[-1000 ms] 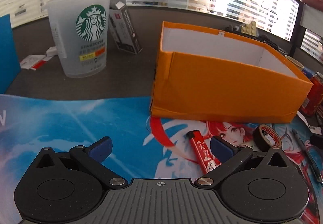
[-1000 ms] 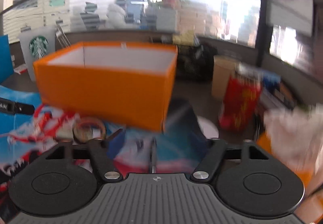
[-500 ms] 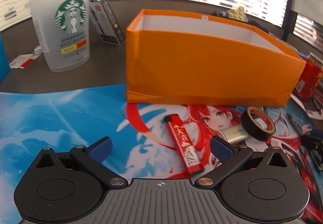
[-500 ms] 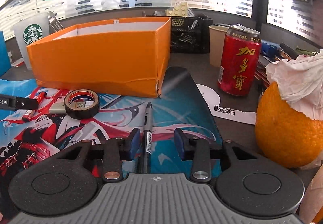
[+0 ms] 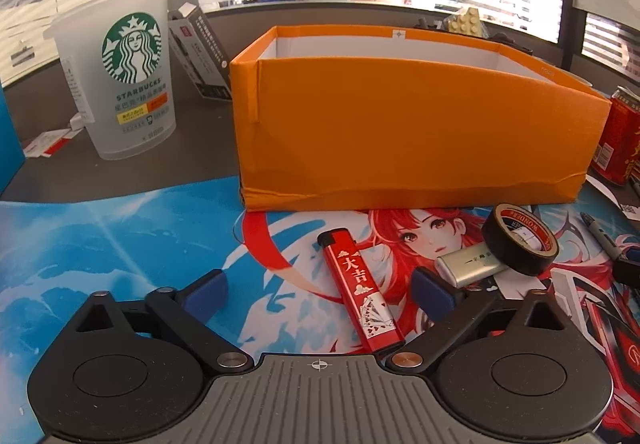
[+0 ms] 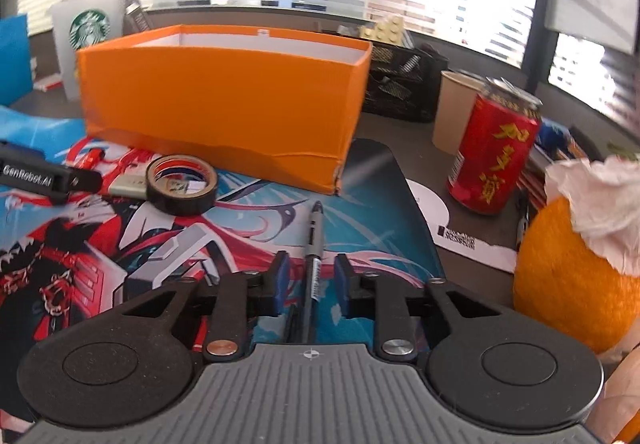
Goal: Organize rigid objects
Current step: 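Grasp the red lighter with left gripper while right grasps the black pen, then carry the red lighter and black pen over the orange box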
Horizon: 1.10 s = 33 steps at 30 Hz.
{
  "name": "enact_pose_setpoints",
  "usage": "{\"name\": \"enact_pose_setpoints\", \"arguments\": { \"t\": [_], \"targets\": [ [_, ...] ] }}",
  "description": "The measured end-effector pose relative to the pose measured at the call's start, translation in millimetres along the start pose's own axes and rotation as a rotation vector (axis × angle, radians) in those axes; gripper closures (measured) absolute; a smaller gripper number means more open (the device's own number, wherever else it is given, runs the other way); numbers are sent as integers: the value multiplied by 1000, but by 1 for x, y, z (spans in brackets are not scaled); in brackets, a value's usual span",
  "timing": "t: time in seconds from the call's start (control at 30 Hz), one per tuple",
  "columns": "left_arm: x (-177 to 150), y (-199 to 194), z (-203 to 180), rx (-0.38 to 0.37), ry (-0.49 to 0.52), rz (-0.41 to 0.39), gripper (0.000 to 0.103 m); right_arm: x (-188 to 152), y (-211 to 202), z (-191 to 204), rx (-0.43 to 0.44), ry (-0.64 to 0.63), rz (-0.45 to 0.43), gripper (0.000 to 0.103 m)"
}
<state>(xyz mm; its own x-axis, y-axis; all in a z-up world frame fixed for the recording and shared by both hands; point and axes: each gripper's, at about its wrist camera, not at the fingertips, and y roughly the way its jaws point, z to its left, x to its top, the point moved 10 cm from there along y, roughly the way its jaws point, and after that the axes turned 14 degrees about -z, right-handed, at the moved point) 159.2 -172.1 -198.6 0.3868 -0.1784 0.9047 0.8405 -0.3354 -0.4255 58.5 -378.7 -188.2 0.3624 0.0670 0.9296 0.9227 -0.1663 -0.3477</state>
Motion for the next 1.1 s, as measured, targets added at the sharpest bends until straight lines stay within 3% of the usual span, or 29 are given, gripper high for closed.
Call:
{"name": "enact_pose_setpoints", "arguments": {
  "t": [0.07, 0.13, 0.17, 0.23, 0.3, 0.73, 1.1],
  "targets": [
    [1, -3, -1, -3, 6, -12, 21, 0, 0, 3, 6, -17, -1, 90],
    [3, -6, -2, 0, 11, -24, 47, 0, 1, 4, 15, -16, -1, 92],
    [3, -8, -3, 1, 12, -27, 53, 0, 1, 3, 19, -8, 0, 92],
    [4, -9, -4, 2, 14, -32, 75, -1, 1, 1, 30, 20, 1, 92],
    [5, -9, -3, 6, 5, -30, 86, -1, 1, 0, 38, 43, 2, 92],
    [1, -22, 10, 12, -44, -25, 87, 0, -1, 2, 41, 53, -3, 94],
    [26, -52, 10, -35, -62, -97, 87, 9, -9, 10, 89, 118, -16, 94]
  ]
}}
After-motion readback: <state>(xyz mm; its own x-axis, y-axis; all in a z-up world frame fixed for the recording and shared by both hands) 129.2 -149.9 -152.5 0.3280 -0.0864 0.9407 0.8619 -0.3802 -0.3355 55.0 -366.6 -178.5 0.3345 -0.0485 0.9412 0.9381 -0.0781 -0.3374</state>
